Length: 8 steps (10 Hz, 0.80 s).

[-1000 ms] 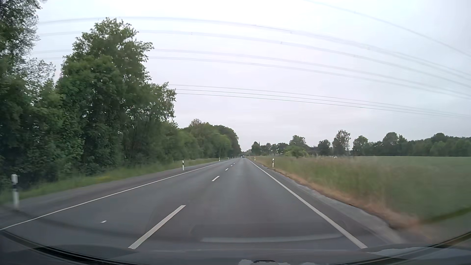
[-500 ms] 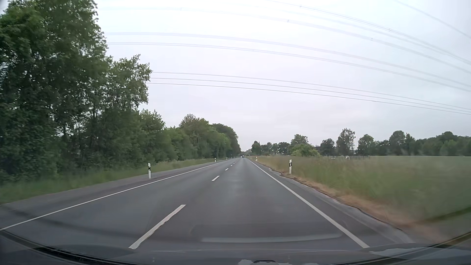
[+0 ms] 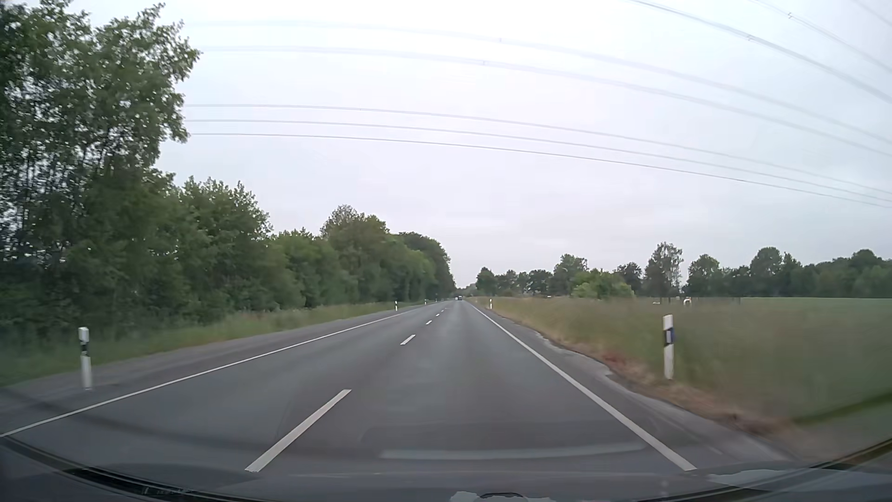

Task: Follow the waypoints while adhering to traffic rules and regulations

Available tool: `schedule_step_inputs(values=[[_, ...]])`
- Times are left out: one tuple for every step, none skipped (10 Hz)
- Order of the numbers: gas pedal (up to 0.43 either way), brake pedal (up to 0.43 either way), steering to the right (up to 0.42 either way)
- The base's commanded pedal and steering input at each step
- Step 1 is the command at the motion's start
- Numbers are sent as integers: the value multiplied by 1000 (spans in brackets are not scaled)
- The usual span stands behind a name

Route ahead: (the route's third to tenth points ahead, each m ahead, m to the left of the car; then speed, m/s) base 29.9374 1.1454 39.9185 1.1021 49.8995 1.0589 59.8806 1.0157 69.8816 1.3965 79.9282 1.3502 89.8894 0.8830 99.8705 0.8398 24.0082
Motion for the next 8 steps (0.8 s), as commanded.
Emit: schedule_step_inputs(values=[[240, 0, -1], [240, 0, -1], [240, 0, -1], [240, 0, -1], [240, 0, -1], [240, 0, -1], [240, 0, -1], [228, 0, -1]])
